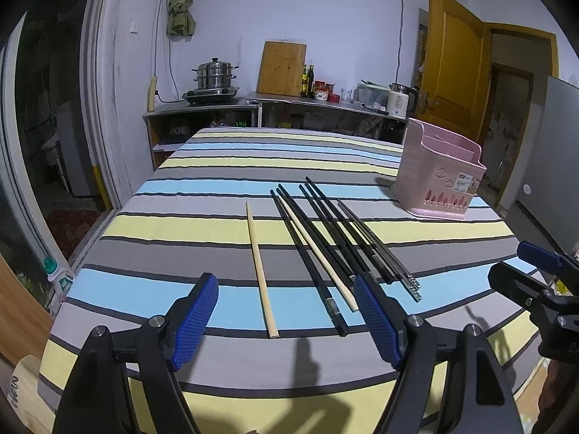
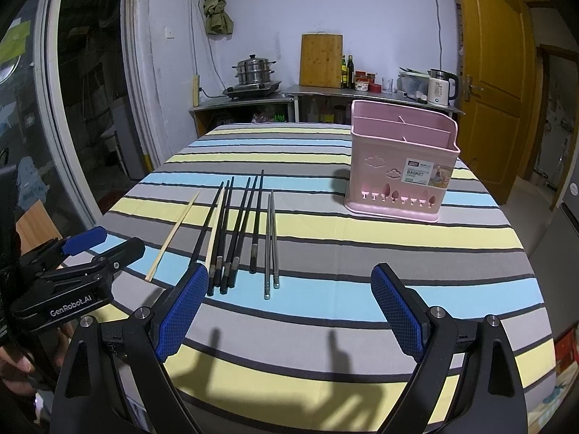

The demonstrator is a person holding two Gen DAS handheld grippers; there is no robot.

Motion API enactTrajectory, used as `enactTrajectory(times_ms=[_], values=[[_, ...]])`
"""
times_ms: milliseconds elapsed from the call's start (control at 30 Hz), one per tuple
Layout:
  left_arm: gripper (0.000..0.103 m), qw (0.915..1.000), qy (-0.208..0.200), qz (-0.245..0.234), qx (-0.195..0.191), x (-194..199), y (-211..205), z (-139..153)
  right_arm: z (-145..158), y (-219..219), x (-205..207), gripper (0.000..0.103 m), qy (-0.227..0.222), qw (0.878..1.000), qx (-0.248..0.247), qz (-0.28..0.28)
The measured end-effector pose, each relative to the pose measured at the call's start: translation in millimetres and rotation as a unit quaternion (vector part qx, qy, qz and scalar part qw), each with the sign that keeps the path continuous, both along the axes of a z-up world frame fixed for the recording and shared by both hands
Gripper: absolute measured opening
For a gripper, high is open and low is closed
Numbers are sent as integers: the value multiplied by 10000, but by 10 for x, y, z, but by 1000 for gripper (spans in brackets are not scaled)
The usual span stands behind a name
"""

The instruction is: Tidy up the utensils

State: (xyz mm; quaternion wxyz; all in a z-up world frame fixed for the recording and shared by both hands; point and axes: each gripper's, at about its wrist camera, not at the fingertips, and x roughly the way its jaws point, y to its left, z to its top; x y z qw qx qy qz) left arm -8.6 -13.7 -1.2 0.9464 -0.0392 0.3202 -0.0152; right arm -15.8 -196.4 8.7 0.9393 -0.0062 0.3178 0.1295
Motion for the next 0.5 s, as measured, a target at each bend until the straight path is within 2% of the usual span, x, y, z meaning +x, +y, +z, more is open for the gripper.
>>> enactTrajectory(times_ms=[167,333,500], values=[[78,10000,80,-4,17,89,43,-48,-32,21,69,92,52,10000,-33,39],[78,9997,220,-30,-141,234,110,-112,-41,66,164,92,47,9999,-107,123],[77,9986,488,8,-219,439,189,-202,-65,132,323,89,77,9996,-153,234]])
